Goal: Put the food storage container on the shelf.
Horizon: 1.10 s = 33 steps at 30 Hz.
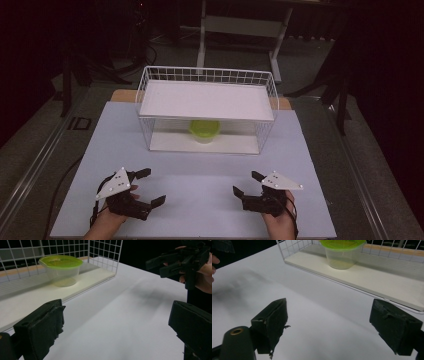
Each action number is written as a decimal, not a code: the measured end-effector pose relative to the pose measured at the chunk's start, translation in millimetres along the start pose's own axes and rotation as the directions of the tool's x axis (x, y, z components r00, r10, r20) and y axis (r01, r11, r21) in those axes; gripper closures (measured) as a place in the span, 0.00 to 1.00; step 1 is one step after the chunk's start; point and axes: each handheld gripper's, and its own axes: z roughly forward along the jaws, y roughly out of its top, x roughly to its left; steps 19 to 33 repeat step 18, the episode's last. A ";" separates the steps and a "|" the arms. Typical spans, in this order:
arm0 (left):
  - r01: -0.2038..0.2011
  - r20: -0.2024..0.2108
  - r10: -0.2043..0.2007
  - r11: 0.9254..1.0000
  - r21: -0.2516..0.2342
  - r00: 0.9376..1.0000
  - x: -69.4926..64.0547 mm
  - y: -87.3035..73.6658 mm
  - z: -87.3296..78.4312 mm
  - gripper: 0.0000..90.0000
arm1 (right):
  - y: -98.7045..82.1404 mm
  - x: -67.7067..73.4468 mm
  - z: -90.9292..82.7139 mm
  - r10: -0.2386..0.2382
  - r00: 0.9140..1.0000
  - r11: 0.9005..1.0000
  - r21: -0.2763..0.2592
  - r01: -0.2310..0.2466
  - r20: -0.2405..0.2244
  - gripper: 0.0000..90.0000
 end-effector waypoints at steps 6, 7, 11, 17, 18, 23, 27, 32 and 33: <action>-0.013 -0.026 0.013 1.000 0.005 1.000 0.9 -2.3 0.1 0.01 | -0.2 -1.0 -0.3 -0.008 1.000 1.000 -0.008 0.008 0.012 0.17; -0.013 -0.028 0.013 1.000 0.007 1.000 1.0 -2.5 0.0 0.01 | -0.6 -1.0 -0.2 -0.010 1.000 1.000 -0.008 0.011 0.012 0.17; -0.009 -0.035 0.009 1.000 0.000 0.999 1.3 -2.6 -1.0 0.01 | -3.5 -3.8 2.5 0.006 1.000 1.000 0.013 -0.006 0.011 0.17; -0.012 -0.036 0.012 1.000 -0.008 0.999 1.1 -1.5 -2.0 0.01 | -5.7 -5.7 5.5 0.008 1.000 0.999 0.035 -0.009 0.013 0.17; -0.015 -0.036 0.014 1.000 -0.009 0.999 0.8 -1.2 -2.2 0.01 | -5.7 -5.7 5.9 0.008 1.000 0.999 0.036 -0.008 0.009 0.17; -0.015 -0.036 0.014 1.000 -0.009 0.999 0.8 -1.2 -2.2 0.01 | -5.7 -5.7 5.9 0.008 1.000 0.999 0.036 -0.008 0.009 0.17; -0.015 -0.036 0.014 1.000 -0.009 0.999 0.8 -1.2 -2.2 0.01 | -5.7 -5.7 5.9 0.008 1.000 0.999 0.036 -0.008 0.009 0.17; -0.015 -0.036 0.014 1.000 -0.009 0.999 0.8 -1.2 -2.2 0.01 | -5.7 -5.7 5.9 0.008 1.000 0.999 0.036 -0.008 0.009 0.17; -0.015 -0.036 0.014 1.000 -0.009 0.999 0.8 -1.2 -2.2 0.01 | -5.7 -5.7 5.9 0.008 1.000 0.999 0.036 -0.008 0.009 0.17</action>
